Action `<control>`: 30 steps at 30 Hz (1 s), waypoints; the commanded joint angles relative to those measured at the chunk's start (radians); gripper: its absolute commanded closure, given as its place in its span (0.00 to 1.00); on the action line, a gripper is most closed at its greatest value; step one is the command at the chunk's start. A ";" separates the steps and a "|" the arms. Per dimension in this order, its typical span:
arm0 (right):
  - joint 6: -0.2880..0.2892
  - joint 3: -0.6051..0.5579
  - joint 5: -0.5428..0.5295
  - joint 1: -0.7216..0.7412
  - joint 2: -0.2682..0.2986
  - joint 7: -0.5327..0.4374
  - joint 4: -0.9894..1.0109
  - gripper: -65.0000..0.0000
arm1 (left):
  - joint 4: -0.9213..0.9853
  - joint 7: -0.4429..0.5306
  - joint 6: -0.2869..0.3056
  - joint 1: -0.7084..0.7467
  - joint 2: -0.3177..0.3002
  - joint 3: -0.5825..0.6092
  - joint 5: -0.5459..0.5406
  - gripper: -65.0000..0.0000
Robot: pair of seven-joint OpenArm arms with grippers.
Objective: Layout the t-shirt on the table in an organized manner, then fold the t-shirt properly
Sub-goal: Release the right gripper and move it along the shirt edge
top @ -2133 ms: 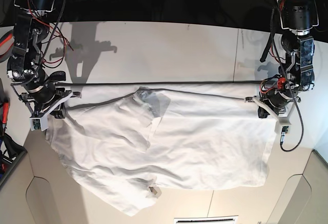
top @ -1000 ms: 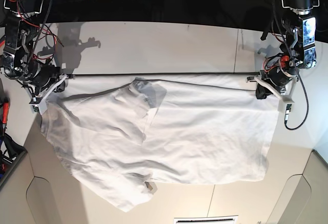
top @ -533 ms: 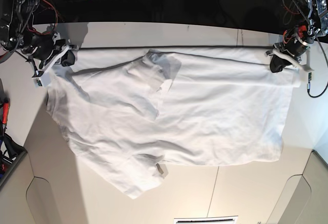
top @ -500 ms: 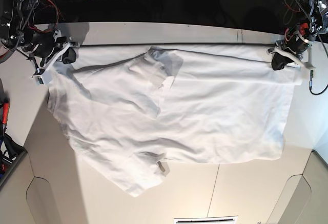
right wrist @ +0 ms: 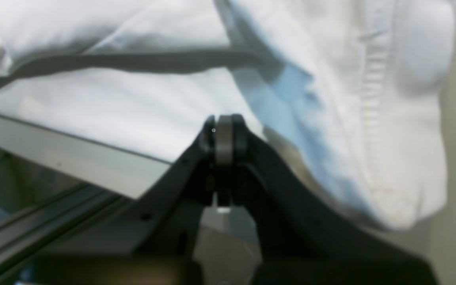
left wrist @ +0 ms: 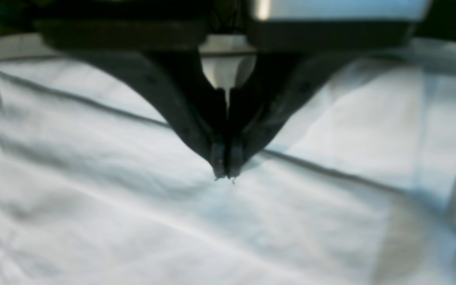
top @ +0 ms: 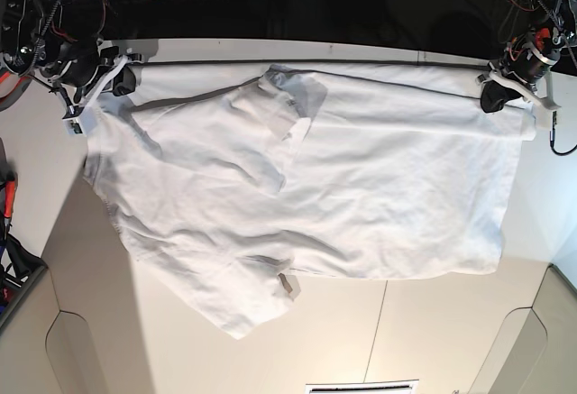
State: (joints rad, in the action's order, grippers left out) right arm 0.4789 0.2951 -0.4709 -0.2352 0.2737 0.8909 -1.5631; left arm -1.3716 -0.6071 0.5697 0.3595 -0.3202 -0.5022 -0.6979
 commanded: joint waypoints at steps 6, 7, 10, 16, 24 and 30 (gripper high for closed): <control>-0.005 0.004 -0.001 0.070 0.012 -0.026 -0.014 1.00 | -0.131 0.011 0.026 -0.008 -0.015 -0.003 -0.016 1.00; -0.005 0.004 -0.003 0.082 0.012 -0.022 -0.014 1.00 | -0.151 0.008 0.026 -0.008 -0.015 -0.003 -0.016 1.00; -0.005 0.004 -0.009 0.109 0.011 -0.023 -0.019 1.00 | -0.205 -0.004 0.026 -0.008 -0.015 -0.003 -0.016 0.96; -0.005 0.004 -0.028 0.125 0.011 -0.023 -0.048 1.00 | -0.232 -0.004 0.026 -0.008 -0.014 -0.003 0.026 0.95; -0.005 0.004 -0.027 0.131 0.011 -0.034 -0.161 1.00 | -0.232 0.014 0.026 -0.014 -0.015 -0.003 0.026 0.95; -0.005 0.004 -0.003 0.204 0.011 -0.087 -0.187 0.78 | -0.232 0.044 0.023 -0.052 -0.012 -0.003 0.066 0.79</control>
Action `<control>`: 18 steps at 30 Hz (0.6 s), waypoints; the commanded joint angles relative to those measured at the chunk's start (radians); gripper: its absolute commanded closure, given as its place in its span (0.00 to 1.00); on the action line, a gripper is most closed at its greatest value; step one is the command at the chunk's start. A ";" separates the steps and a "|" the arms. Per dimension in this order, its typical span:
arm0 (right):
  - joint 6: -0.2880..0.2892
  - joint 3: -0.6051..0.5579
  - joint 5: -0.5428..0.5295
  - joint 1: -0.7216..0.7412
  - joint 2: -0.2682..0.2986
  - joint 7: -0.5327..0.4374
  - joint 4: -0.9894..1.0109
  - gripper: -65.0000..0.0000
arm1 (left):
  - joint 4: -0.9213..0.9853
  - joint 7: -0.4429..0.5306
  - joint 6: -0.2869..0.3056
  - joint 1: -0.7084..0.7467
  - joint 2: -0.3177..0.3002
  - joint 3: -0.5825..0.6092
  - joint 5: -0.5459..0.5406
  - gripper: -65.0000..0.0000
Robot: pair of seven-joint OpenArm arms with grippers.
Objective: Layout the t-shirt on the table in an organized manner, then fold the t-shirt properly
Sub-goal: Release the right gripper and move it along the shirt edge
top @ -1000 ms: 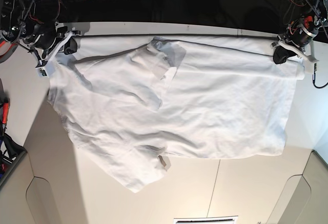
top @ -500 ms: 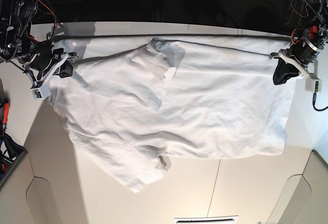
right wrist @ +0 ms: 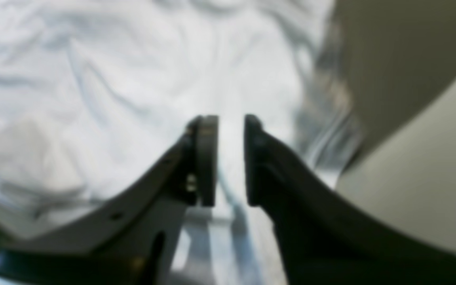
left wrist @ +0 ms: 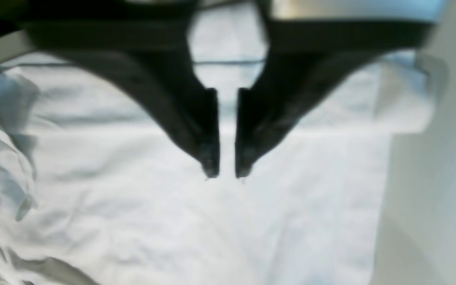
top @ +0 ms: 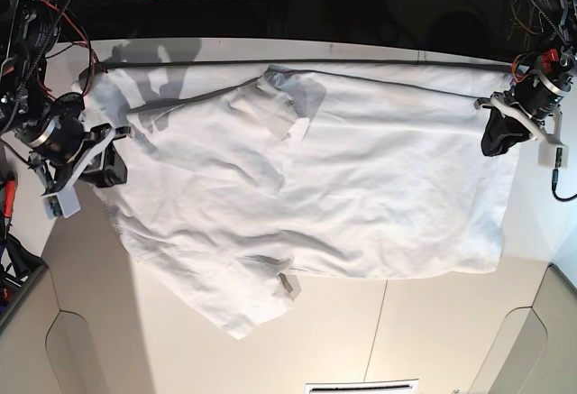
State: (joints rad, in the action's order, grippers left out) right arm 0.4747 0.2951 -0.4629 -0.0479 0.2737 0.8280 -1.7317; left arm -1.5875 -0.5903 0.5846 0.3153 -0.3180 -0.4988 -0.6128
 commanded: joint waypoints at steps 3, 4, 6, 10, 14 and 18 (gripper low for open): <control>-0.012 0.004 0.052 0.068 0.011 -0.085 -0.014 0.77 | -0.016 0.037 -0.029 -0.034 -0.014 -0.006 0.006 0.69; -0.031 0.004 0.070 0.087 0.011 -0.109 -0.006 0.74 | -0.016 0.041 -0.043 -0.042 -0.014 -0.006 0.008 0.68; -0.074 0.004 0.101 0.131 0.011 -0.138 0.031 0.61 | -0.016 0.041 -0.043 -0.054 -0.014 -0.006 0.008 0.68; -0.086 0.004 0.119 0.257 0.011 -0.203 0.206 0.46 | -0.016 0.041 -0.042 -0.092 -0.014 -0.005 0.022 0.68; -0.085 0.004 0.120 0.404 0.012 -0.254 0.459 0.45 | -0.015 0.050 -0.043 -0.101 -0.014 -0.005 0.035 0.68; -0.055 0.004 0.135 0.553 0.011 -0.306 0.723 0.45 | -0.014 0.053 -0.043 -0.102 -0.014 -0.005 0.034 0.68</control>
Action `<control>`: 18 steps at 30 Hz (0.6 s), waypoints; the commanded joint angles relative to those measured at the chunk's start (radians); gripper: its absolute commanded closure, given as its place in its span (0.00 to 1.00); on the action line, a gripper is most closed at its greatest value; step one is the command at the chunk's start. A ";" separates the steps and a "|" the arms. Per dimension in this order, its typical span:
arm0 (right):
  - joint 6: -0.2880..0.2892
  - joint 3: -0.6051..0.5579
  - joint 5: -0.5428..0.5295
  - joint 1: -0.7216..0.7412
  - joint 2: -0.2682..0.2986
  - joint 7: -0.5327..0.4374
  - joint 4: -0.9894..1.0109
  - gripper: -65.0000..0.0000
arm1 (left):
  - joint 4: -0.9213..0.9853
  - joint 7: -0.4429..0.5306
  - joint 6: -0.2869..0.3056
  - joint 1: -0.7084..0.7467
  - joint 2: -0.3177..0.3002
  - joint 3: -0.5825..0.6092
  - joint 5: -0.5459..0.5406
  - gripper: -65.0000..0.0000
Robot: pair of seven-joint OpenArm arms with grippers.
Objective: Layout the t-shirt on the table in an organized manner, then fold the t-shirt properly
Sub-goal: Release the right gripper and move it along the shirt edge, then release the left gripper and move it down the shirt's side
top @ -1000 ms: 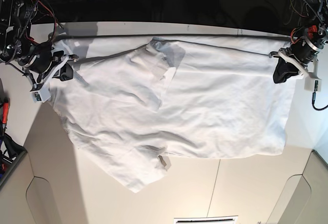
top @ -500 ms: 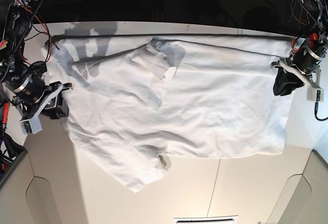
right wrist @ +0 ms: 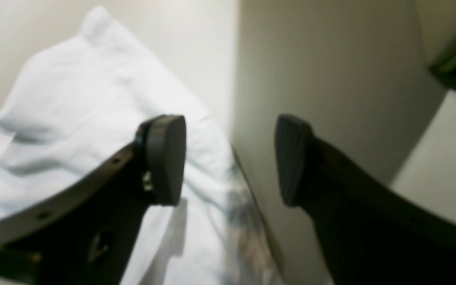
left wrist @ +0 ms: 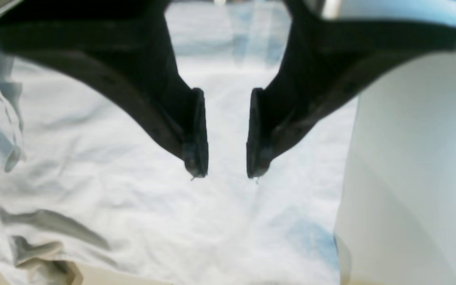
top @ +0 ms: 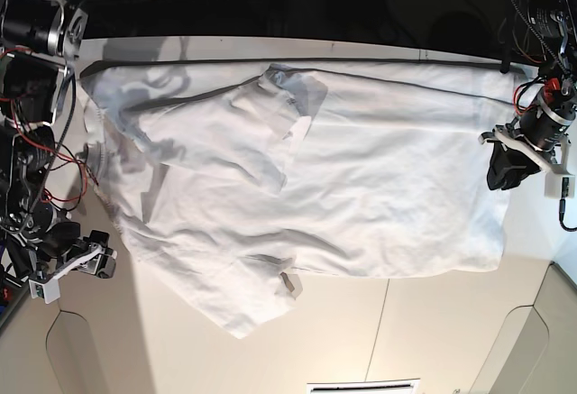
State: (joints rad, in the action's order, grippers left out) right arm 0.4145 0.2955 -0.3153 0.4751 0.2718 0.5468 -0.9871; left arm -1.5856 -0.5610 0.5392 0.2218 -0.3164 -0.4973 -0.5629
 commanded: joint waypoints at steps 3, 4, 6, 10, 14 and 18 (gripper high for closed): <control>0.009 0.003 0.044 0.122 0.014 -0.058 0.148 0.46 | -0.016 0.027 0.003 -0.008 -0.016 -0.006 -0.016 0.68; 0.009 0.003 0.063 0.146 0.013 -0.062 0.196 0.46 | -0.016 0.027 0.003 -0.008 -0.016 -0.006 -0.016 0.68; 0.010 0.003 0.085 0.174 0.013 -0.065 0.277 0.46 | -0.016 0.027 0.003 -0.008 -0.015 -0.006 -0.016 0.68; 0.017 0.003 0.127 0.180 0.010 -0.096 0.377 0.46 | -0.016 0.027 0.003 -0.008 -0.015 -0.006 -0.016 0.68; 0.016 0.003 0.175 0.178 0.001 -0.122 0.436 0.46 | -0.016 0.027 0.003 -0.009 -0.015 -0.006 -0.016 0.68; 0.018 0.003 0.185 0.178 -0.009 -0.124 0.440 0.46 | -0.016 0.034 0.003 -0.008 -0.015 -0.006 -0.017 0.68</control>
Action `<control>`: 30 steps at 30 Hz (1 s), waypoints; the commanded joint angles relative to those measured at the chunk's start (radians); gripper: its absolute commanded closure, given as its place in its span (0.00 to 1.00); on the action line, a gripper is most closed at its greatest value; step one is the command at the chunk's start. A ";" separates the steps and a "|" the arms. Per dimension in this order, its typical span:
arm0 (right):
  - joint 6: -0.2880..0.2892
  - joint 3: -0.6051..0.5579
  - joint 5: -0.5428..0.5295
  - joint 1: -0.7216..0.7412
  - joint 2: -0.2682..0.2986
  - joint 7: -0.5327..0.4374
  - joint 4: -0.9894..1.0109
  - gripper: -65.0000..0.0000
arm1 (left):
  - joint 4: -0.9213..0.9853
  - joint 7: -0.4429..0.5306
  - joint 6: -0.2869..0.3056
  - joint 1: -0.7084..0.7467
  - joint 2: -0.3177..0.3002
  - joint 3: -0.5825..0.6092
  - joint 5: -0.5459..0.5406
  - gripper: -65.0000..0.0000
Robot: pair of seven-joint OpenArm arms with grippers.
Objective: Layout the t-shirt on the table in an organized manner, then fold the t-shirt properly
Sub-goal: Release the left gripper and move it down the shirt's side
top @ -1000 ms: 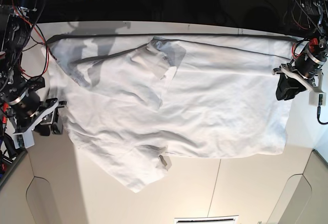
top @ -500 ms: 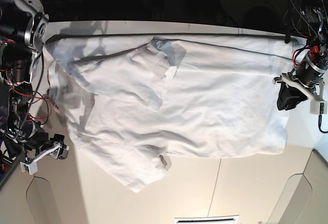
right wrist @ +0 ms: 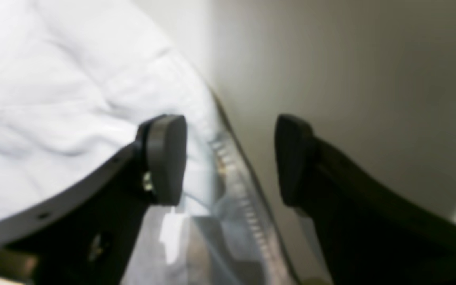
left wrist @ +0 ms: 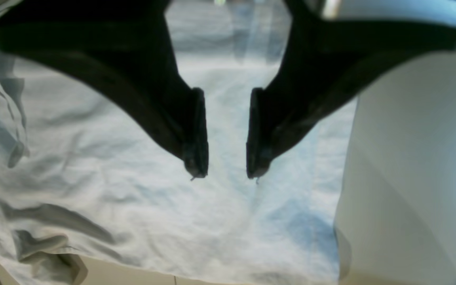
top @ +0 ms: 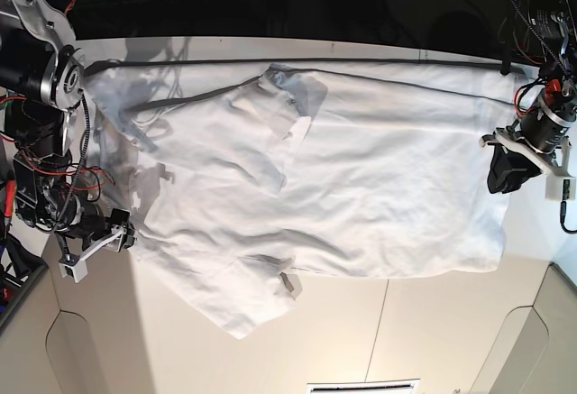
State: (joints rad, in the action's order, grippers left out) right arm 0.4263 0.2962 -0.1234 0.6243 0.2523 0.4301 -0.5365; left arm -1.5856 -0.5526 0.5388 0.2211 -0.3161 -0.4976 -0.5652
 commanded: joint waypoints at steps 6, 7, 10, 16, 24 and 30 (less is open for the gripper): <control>0.007 0.003 -0.008 0.028 0.010 -0.009 -0.011 0.80 | -0.009 0.009 -0.080 -0.035 -0.016 -0.006 0.007 0.68; 0.007 0.003 -0.009 0.028 0.010 -0.016 -0.011 0.89 | 0.003 -0.002 -0.093 -0.054 -0.017 -0.006 0.013 0.68; 0.006 0.003 -0.015 0.026 0.010 -0.024 -0.011 1.00 | 0.100 -0.016 -0.107 -0.134 -0.028 -0.006 0.012 0.68; 0.007 0.003 -0.015 0.026 0.011 -0.024 -0.011 1.00 | 0.491 -0.012 -0.108 -0.396 -0.117 -0.006 -0.047 0.68; 0.007 0.003 -0.017 0.026 0.011 -0.024 -0.011 1.00 | 0.982 0.066 -0.098 -0.737 -0.240 0.005 -0.046 0.62; 0.008 0.003 -0.094 0.026 0.010 -0.023 -0.011 1.00 | 1.221 0.154 -0.111 -0.846 -0.262 0.104 0.002 0.61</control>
State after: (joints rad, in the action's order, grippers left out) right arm 0.4294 0.2966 -0.2035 0.6205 0.2520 0.4267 -0.5323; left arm -0.3508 -0.4129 0.4194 -0.5995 -0.5644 -0.3920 -0.5514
